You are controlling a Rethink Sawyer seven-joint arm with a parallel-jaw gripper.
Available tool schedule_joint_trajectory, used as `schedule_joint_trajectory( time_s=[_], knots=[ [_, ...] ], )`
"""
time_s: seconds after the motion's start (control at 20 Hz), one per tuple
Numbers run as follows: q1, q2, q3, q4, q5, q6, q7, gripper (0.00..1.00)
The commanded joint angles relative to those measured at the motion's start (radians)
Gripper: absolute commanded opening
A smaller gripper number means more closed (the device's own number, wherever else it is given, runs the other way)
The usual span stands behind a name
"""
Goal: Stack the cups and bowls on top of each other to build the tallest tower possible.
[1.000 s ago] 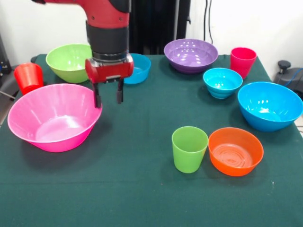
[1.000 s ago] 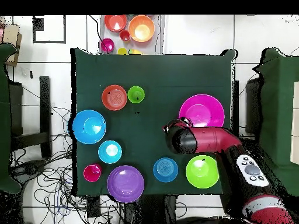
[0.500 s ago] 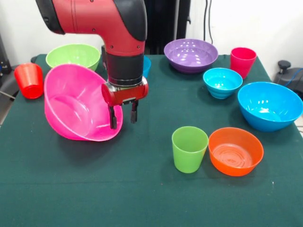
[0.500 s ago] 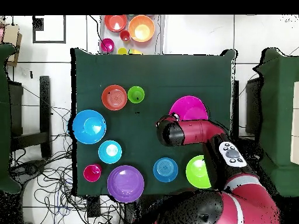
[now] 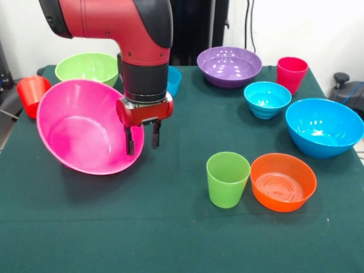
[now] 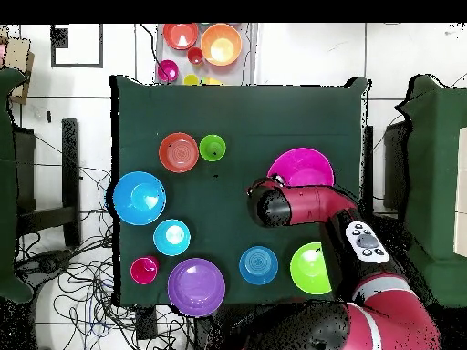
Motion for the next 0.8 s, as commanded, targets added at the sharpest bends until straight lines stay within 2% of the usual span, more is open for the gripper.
schedule_joint_trajectory(
  time_s=[0.05, 0.3, 0.8],
  knots=[
    [0.031, -0.031, -0.040, -0.067, -0.029, 0.052, 0.076, 1.00],
    [0.038, -0.040, -0.065, -0.050, -0.025, 0.047, 0.089, 1.00],
    [0.000, 0.055, -0.068, -0.056, -0.010, 0.056, 0.073, 1.00]
  ],
)
